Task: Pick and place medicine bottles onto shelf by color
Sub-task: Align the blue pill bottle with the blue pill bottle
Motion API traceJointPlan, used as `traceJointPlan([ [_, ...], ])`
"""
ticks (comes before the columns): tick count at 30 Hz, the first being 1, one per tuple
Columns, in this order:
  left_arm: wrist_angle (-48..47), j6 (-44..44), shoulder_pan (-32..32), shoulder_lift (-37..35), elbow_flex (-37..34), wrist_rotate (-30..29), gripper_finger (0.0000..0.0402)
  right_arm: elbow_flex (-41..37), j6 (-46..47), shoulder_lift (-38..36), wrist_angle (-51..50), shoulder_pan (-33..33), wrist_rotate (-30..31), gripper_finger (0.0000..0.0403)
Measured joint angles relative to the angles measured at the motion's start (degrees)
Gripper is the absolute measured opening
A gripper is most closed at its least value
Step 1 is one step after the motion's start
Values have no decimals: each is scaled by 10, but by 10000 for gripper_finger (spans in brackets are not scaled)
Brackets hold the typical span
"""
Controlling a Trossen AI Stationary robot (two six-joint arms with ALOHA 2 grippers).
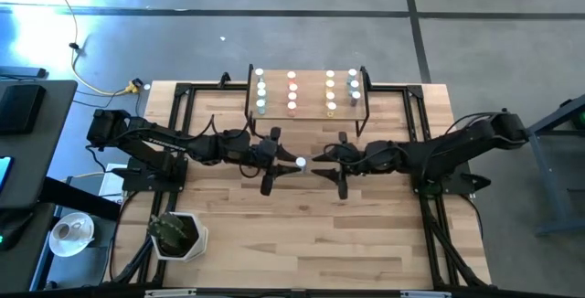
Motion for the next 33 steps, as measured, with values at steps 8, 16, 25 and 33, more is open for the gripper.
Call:
traceJointPlan([
  [8,-32,0,0,0,0,0,99,0,-80,-54,31,0,23,150],
  [16,-55,-2,0,0,0,0,99,90,-149,-60,-70,0,23,150],
  [25,-60,0,0,0,0,0,99,243,-167,-28,-294,-14,58,150],
  [33,-71,0,0,0,0,0,99,257,-141,-1,-347,-50,7,149],
])
